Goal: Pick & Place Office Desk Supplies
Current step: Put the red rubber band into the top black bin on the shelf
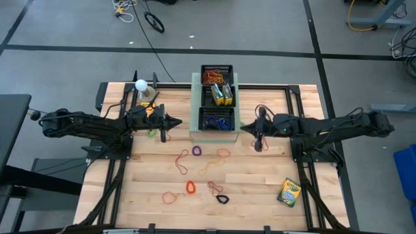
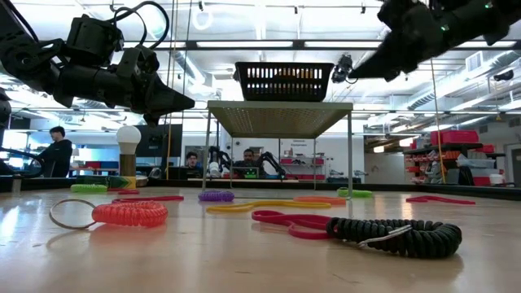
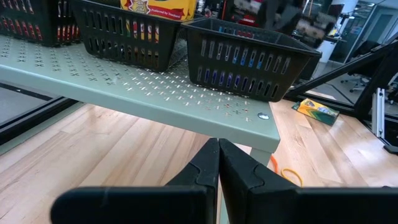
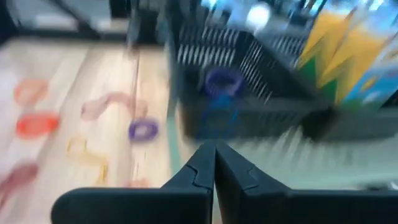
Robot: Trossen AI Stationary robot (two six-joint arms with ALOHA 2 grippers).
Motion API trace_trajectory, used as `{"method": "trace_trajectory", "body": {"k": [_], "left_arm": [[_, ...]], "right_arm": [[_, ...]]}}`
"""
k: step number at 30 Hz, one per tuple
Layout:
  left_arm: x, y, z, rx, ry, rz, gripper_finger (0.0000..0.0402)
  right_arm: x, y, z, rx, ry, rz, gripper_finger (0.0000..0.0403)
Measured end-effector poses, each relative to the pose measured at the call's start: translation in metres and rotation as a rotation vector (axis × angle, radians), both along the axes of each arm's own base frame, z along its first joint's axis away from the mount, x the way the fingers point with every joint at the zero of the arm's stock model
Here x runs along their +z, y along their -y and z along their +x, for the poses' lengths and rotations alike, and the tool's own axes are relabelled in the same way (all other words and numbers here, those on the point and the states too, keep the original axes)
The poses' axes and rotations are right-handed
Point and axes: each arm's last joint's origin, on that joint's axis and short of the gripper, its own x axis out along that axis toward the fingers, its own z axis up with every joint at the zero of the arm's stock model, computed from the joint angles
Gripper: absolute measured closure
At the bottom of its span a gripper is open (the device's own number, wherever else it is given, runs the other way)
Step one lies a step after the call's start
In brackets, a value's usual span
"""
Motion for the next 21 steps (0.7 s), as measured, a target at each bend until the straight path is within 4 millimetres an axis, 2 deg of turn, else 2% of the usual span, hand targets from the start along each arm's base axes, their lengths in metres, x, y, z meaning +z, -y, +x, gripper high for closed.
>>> {"method": "trace_trajectory", "body": {"k": [4, 11, 16, 21], "left_arm": [[0.000, 0.000, 0.000, 0.000, 0.000, 0.000, 0.0387], [0.000, 0.000, 0.000, 0.000, 0.000, 0.000, 0.0387], [0.002, 0.000, 0.000, 0.000, 0.016, 0.006, 0.0387], [0.003, 0.000, 0.000, -0.006, 0.030, 0.010, 0.0387]], "right_arm": [[-0.012, -0.010, -0.005, -0.001, -0.089, -0.021, 0.0398], [-0.056, -0.011, -0.030, -0.012, 0.050, 0.020, 0.0399], [-0.044, -0.006, -0.046, -0.033, 0.171, 0.029, 0.0399], [-0.038, -0.005, -0.058, -0.053, 0.206, 0.025, 0.0399]]}}
